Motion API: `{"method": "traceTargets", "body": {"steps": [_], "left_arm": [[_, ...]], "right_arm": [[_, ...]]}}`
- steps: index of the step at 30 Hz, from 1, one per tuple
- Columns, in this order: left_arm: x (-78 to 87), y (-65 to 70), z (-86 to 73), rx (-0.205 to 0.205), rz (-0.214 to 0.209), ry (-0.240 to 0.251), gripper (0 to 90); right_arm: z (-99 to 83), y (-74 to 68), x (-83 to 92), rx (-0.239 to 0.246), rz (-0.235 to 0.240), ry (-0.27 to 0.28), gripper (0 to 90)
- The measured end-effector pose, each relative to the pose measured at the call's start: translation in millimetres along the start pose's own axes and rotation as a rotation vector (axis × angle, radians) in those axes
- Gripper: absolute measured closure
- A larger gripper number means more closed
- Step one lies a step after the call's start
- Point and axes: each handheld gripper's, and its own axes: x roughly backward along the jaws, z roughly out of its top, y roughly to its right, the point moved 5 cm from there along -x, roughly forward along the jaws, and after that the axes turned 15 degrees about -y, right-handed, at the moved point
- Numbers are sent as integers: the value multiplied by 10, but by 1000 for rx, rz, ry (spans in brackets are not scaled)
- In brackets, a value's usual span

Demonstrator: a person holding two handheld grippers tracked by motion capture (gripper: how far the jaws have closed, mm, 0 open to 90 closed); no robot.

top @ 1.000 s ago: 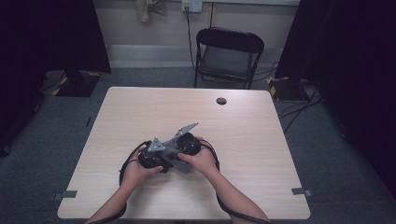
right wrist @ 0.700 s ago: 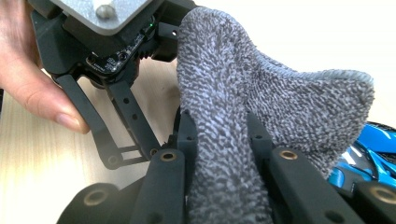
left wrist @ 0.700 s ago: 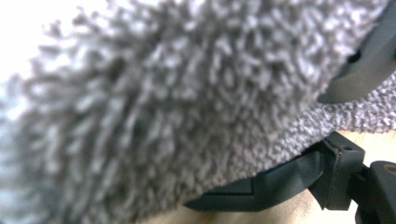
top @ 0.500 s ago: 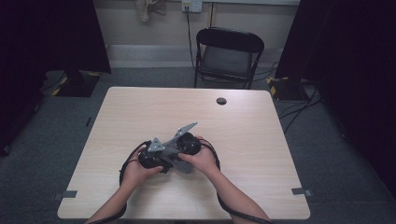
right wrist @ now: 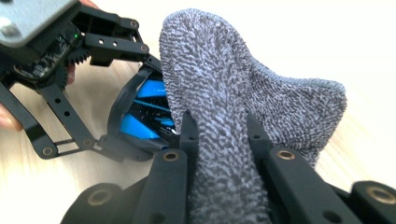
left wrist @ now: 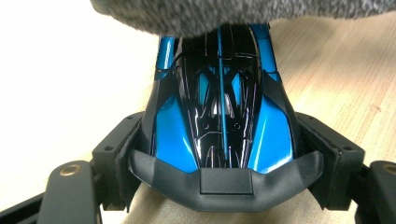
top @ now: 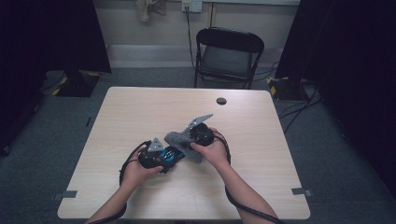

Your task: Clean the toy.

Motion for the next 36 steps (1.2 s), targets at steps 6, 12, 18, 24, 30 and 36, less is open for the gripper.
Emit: {"method": "traceTargets", "body": {"steps": [6,12,18,24,30,36], "left_arm": [[0,0,0,0,0,0,241],[1,0,0,0,1,-1,242],[1,0,-1,0,2,-1,241],[1,0,0,0,1,-1,241],[1,0,0,0,2,-1,241],[0,0,0,0,0,0,241]], "right_arm": [[75,-238,-168,57,29,-22,761],[92,-334,-319,67,41,-34,761],[36,-176,-247,21,8,-34,761],[-70,36,-176,-33,-32,-41,762],[-219,259,-139,-107,-58,-42,761],[-352,381,-90,-161,-91,-44,760]]}}
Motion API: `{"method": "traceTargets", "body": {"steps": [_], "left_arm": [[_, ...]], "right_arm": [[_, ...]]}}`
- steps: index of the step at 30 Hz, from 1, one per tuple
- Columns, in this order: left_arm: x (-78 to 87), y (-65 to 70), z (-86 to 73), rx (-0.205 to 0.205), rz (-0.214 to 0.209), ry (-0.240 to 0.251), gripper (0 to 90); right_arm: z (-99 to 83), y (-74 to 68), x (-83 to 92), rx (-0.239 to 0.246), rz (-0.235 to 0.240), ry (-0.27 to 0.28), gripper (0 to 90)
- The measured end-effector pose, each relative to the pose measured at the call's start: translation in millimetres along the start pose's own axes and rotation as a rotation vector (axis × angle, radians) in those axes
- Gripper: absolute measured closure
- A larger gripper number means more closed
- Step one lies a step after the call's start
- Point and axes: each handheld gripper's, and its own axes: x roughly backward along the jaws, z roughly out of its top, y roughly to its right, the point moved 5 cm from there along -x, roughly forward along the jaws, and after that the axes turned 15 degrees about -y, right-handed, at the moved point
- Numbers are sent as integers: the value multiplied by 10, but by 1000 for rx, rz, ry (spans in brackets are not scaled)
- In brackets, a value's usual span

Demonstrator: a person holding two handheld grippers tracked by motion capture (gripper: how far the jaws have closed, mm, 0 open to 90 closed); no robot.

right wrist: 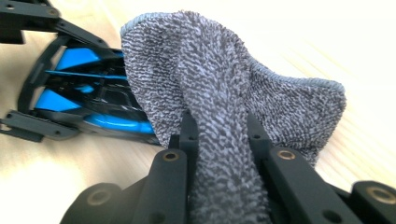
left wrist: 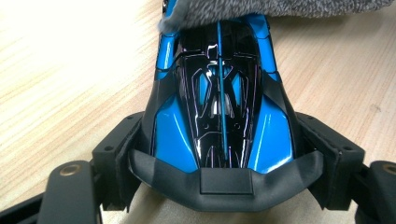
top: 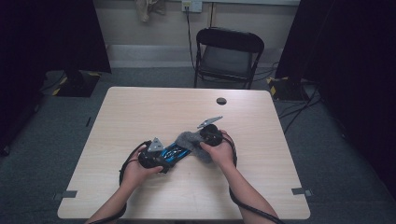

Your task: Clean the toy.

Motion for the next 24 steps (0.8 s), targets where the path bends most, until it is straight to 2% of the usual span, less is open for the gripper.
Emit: {"method": "traceTargets", "body": {"steps": [6,9,14,17,21,24], "left_arm": [[3,-5,0,1,-4,-1,237],[8,-14,-5,18,-4,-1,219],[56,-20,2,3,7,3,204],[121,-5,16,10,-4,15,206],[248,-24,41,16,-2,43,208],[325,-46,80,34,-12,68,207]], "right_arm": [[-165,160,32,-35,-44,-20,758],[-247,222,80,-31,-55,-25,753],[-416,284,97,-19,-70,-40,728],[-479,295,103,-25,-68,-21,686],[-520,273,104,-13,-76,-23,523],[-538,235,98,13,-81,-21,459]]}}
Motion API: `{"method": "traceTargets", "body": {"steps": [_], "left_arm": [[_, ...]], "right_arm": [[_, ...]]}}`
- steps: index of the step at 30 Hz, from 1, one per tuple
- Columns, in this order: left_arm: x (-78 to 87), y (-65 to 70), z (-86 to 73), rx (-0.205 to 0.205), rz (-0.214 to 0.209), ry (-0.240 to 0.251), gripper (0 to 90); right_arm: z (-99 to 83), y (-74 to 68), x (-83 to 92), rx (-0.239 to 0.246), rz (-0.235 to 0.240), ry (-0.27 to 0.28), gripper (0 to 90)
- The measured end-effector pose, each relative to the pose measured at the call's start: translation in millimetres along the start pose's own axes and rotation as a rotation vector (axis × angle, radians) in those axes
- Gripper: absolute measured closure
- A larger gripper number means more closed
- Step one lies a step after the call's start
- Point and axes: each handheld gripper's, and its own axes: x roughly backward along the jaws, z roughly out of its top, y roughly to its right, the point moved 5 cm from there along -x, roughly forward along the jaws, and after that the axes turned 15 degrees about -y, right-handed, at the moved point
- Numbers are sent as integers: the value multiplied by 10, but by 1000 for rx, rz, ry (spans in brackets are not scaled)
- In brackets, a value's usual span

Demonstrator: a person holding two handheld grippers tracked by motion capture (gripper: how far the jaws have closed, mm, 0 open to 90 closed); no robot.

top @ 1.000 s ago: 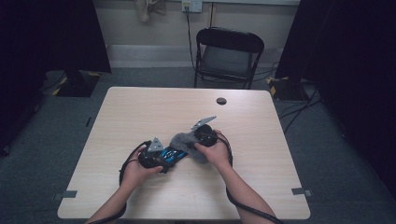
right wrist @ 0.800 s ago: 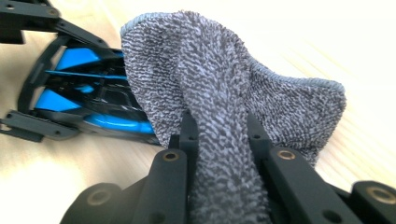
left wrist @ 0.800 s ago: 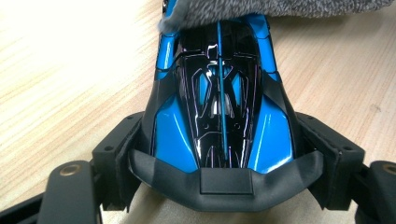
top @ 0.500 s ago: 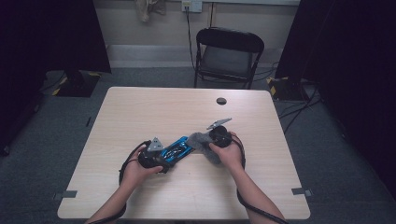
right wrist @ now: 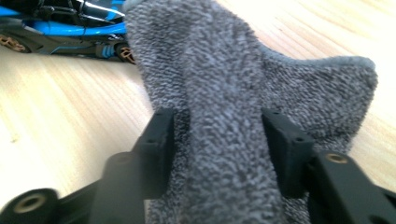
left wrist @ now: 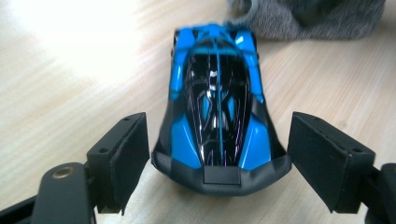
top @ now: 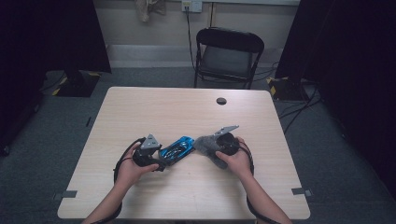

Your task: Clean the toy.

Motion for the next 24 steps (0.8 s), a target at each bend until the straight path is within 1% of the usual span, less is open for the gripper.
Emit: {"method": "traceTargets", "body": {"steps": [1,2,4,6,7,8,9,10,12,13,14,16,19,21,22,23,24], "left_arm": [[31,-27,33,8,4,16,208],[48,-41,63,20,-3,27,210],[69,-75,124,25,-5,36,217],[42,-87,159,41,-19,27,224],[17,-97,163,39,-19,16,231],[-10,-101,167,42,-25,11,236],[-51,-107,173,49,-33,-5,236],[-75,-109,180,50,-34,-8,241],[-135,-115,197,51,-30,-19,243],[-167,-110,202,60,-37,-21,243],[-192,-118,204,62,-36,-27,243],[-226,-116,222,71,-52,-20,243],[-260,-91,238,62,-50,-28,250],[-284,-81,239,56,-51,-32,280],[-298,-80,241,44,-47,-28,299],[-303,-70,243,52,-64,-22,355],[-305,-70,245,52,-63,-22,377]], "right_arm": [[-1,-7,5,-3,-1,3,439],[5,-15,14,-4,7,17,438],[12,-13,27,-9,0,20,461],[27,-5,47,-12,6,33,526],[31,7,48,-18,11,31,554],[30,16,43,-21,12,27,601],[26,24,37,-23,11,24,644],[18,22,22,-20,21,19,677],[1,7,1,-6,24,4,700],[-5,1,-1,-3,23,2,710],[-6,-9,4,-2,23,0,723],[-6,-22,17,10,23,-3,736],[-7,-59,43,27,33,-2,750],[-6,-97,63,39,44,6,754],[-4,-119,78,46,51,11,755],[-1,-154,96,54,57,19,756],[1,-187,111,60,61,26,756]]}}
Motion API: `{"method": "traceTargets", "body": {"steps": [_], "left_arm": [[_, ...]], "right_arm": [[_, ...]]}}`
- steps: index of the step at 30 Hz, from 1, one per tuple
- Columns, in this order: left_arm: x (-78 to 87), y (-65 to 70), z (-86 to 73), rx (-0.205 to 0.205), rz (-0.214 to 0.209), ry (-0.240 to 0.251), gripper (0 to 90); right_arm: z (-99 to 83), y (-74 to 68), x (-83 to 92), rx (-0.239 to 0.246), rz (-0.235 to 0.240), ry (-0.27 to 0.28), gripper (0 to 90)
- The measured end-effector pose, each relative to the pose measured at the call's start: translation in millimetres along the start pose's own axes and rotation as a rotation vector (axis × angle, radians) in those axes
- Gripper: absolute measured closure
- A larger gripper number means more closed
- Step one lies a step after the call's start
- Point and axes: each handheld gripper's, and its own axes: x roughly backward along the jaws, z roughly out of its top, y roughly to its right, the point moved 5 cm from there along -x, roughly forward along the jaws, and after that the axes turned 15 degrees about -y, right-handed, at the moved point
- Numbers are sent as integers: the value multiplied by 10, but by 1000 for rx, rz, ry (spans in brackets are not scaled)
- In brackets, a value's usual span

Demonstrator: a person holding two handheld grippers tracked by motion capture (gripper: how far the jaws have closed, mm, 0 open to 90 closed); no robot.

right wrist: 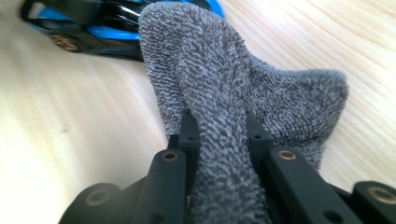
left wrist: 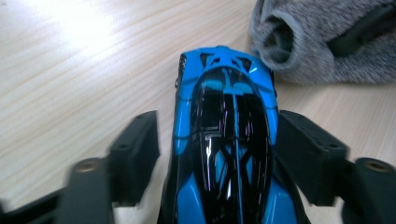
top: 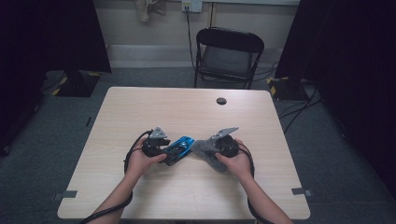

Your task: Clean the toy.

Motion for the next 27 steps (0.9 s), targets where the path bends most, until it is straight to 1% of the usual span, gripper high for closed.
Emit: {"method": "traceTargets", "body": {"steps": [1,2,4,5,6,7,8,10,12,13,14,15,18,19,21,23,25,27], "left_arm": [[2,2,2,4,3,-4,377],[6,3,5,-5,10,-7,377],[8,13,5,-8,12,-7,380],[8,13,2,-7,13,-3,380],[7,11,0,-7,12,1,380],[10,7,-5,-9,15,1,380],[9,9,-8,-6,13,2,380],[10,11,-11,-8,15,4,380],[13,11,-17,-4,16,6,380],[13,11,-19,-2,15,8,380],[15,10,-24,3,14,8,380],[15,12,-28,11,12,12,380],[20,13,-37,11,14,16,381],[20,14,-38,10,15,17,381],[18,15,-40,10,15,19,381],[17,16,-42,11,14,22,381],[18,16,-44,11,14,24,381],[17,16,-47,10,14,27,381]], "right_arm": [[4,-31,12,8,8,4,756],[11,-73,25,20,11,8,756],[31,-189,45,58,37,6,757],[40,-229,47,72,41,7,757],[56,-304,46,98,54,5,757],[68,-350,40,112,62,5,757],[88,-424,28,130,72,4,758],[119,-522,-13,158,85,-2,758],[152,-622,-87,185,99,-18,757],[172,-666,-140,193,99,-30,757],[185,-682,-168,196,98,-36,757],[204,-702,-203,196,106,-37,757],[264,-712,-275,180,107,-39,757],[287,-697,-290,163,112,-37,758],[314,-660,-311,152,105,-41,758],[336,-618,-316,131,96,-49,760],[345,-579,-315,123,85,-54,759],[351,-530,-316,109,88,-52,760]]}}
